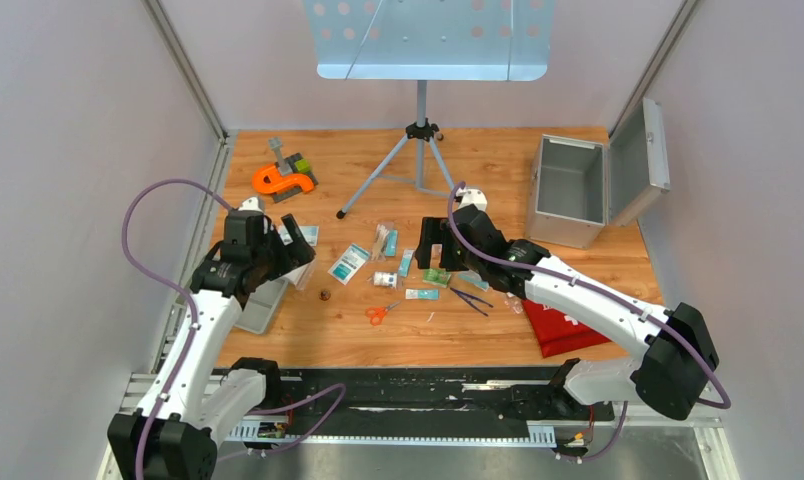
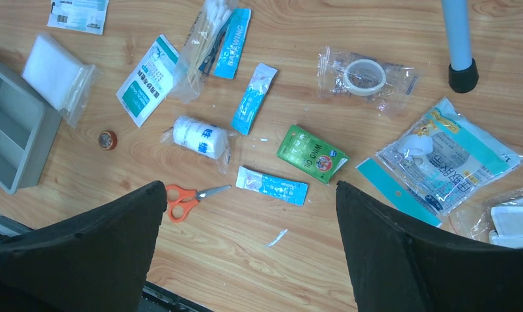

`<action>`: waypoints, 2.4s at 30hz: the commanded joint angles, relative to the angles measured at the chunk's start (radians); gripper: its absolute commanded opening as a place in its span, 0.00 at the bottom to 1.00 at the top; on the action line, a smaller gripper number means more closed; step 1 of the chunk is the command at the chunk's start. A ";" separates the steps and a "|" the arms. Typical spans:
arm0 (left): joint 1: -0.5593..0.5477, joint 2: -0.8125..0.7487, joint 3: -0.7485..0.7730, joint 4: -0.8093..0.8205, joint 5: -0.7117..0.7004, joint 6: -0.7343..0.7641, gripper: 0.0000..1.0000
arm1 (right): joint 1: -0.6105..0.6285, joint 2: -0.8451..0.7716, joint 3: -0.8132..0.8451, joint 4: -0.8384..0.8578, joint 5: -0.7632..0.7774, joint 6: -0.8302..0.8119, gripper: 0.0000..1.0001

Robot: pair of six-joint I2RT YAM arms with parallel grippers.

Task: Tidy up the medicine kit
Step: Pick up the medical item at the center of the board.

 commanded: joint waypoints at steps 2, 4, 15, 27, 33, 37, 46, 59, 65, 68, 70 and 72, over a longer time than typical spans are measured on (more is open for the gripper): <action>0.004 0.031 0.042 0.001 -0.007 0.031 1.00 | 0.002 0.009 0.002 0.010 0.009 0.021 1.00; 0.004 0.059 0.058 -0.029 -0.053 0.032 1.00 | 0.002 0.016 0.005 0.011 -0.002 0.015 1.00; 0.005 0.199 0.074 -0.147 -0.213 -0.096 1.00 | 0.004 0.004 -0.001 0.023 -0.037 -0.015 1.00; -0.153 0.524 0.312 -0.162 -0.293 0.047 1.00 | 0.004 0.030 0.017 0.032 -0.024 -0.034 1.00; -0.146 0.661 0.368 -0.136 -0.432 -0.048 0.96 | 0.004 0.012 0.010 0.032 -0.032 -0.019 1.00; -0.141 0.793 0.458 -0.147 -0.502 -0.105 0.90 | 0.004 -0.007 -0.005 0.032 -0.032 -0.012 1.00; -0.106 0.950 0.497 -0.128 -0.518 -0.172 0.73 | 0.004 -0.052 -0.034 0.029 -0.026 -0.003 1.00; -0.076 0.987 0.468 -0.094 -0.467 -0.181 0.40 | 0.004 -0.047 -0.031 0.020 0.002 0.010 1.00; -0.079 0.966 0.465 -0.098 -0.445 -0.185 0.14 | 0.004 -0.034 -0.018 0.016 0.005 0.021 1.00; -0.087 0.919 0.466 -0.124 -0.447 -0.194 0.00 | 0.004 -0.034 -0.018 0.010 0.011 0.026 1.00; -0.095 0.872 0.462 -0.140 -0.457 -0.202 0.00 | 0.004 -0.037 -0.020 0.006 0.015 0.028 1.00; -0.107 0.818 0.457 -0.151 -0.466 -0.199 0.00 | 0.004 -0.040 -0.022 0.002 0.022 0.031 1.00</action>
